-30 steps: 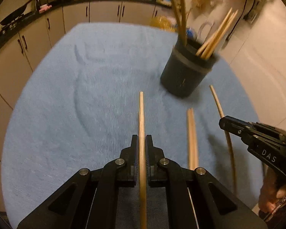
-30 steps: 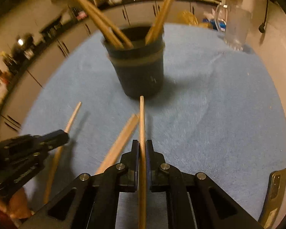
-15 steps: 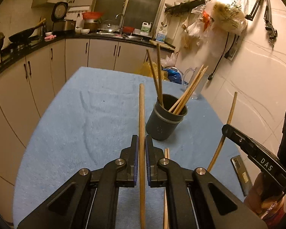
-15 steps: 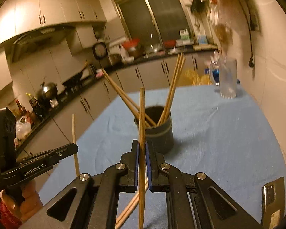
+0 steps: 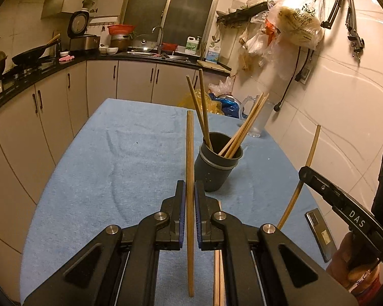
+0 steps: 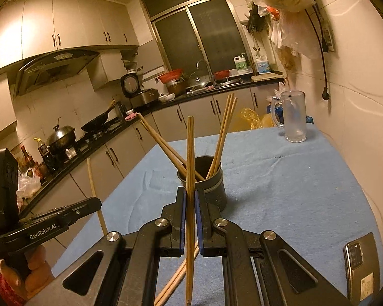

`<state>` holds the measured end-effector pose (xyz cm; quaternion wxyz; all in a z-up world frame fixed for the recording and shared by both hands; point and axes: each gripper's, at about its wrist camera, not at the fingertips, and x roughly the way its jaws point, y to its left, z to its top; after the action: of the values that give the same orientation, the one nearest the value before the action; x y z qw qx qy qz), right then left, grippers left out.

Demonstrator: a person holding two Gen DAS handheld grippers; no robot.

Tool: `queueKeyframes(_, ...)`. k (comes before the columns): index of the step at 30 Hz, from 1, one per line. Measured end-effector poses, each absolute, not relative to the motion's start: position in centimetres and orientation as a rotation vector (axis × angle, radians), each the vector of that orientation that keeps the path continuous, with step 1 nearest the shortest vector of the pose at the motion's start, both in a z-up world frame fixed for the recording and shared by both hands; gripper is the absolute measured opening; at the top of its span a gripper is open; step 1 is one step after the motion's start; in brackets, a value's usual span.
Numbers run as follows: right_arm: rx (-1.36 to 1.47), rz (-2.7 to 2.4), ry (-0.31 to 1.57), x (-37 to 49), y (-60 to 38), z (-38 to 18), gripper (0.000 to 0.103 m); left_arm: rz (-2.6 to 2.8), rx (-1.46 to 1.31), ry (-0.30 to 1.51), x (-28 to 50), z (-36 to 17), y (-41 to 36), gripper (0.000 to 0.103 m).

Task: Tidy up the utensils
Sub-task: 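Lift both chopsticks upright and carry them over the black holder cup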

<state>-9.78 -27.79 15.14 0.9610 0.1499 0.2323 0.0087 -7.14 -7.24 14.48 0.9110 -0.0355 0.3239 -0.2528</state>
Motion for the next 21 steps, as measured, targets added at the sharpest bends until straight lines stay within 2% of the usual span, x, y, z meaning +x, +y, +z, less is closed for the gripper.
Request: queueKeyframes(21,0.346,0.011,0.458,-10.02,-28.67,15.48,0.006,-0.528,-0.078,0.668,-7.22,14.58,-7.5,0.006)
